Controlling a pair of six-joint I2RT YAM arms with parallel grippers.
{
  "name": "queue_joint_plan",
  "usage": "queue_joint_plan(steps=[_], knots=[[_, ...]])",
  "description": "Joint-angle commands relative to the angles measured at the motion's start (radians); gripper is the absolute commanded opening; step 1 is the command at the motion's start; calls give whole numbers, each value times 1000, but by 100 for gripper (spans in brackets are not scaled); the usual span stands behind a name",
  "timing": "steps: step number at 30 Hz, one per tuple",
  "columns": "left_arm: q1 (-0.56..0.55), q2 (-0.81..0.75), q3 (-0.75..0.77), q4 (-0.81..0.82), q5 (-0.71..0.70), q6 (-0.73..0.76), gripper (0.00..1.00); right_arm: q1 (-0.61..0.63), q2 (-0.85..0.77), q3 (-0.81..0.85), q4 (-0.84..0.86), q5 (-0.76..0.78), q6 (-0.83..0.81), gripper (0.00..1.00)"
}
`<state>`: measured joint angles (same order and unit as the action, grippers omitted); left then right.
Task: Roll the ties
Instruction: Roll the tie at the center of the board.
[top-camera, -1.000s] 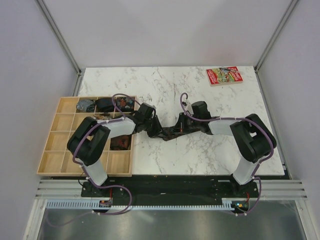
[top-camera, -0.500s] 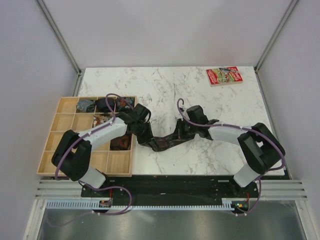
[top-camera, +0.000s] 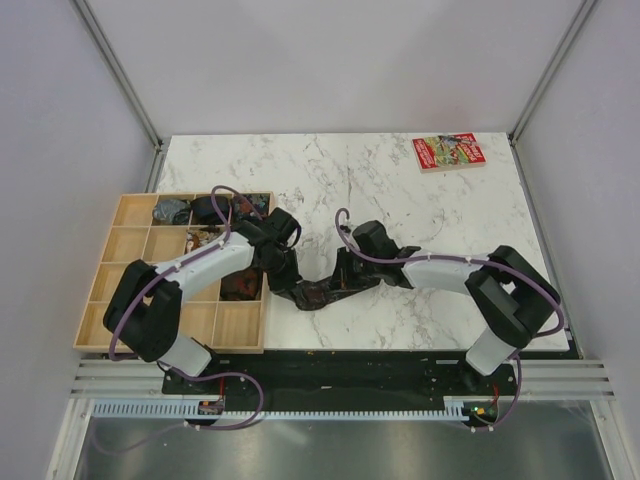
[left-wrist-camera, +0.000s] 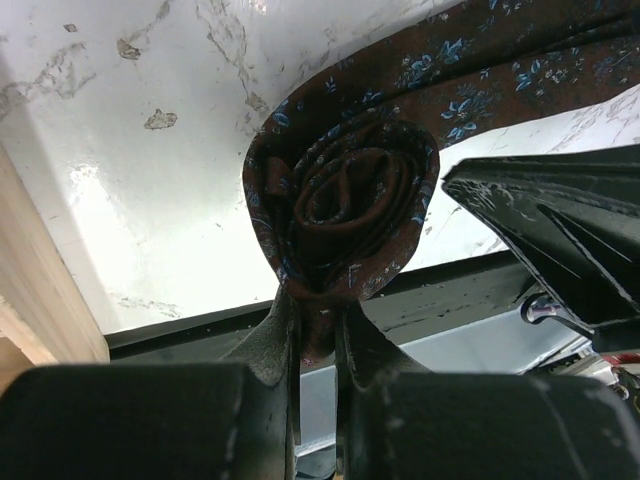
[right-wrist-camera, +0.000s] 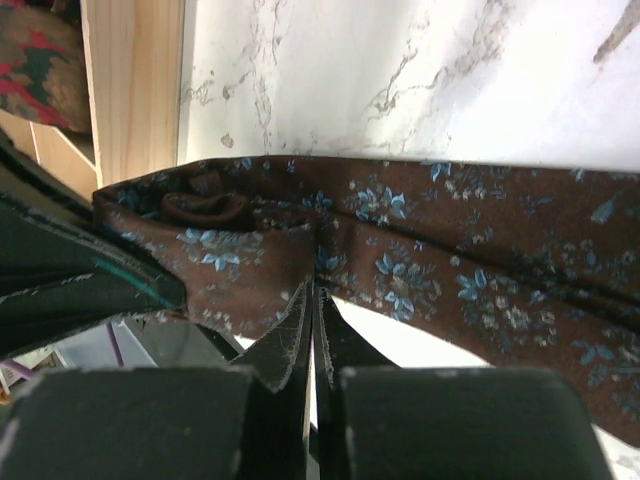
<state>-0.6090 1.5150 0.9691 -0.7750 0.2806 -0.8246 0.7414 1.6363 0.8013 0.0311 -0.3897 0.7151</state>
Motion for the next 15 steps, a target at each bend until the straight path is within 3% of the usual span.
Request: queue_joint_plan(steps=[1, 15], knots=[[-5, -1, 55, -40, -21, 42, 5, 26, 48, 36, 72, 17, 32, 4], [-5, 94, 193, -136, -72, 103, 5, 108, 166, 141, 130, 6, 73, 3]])
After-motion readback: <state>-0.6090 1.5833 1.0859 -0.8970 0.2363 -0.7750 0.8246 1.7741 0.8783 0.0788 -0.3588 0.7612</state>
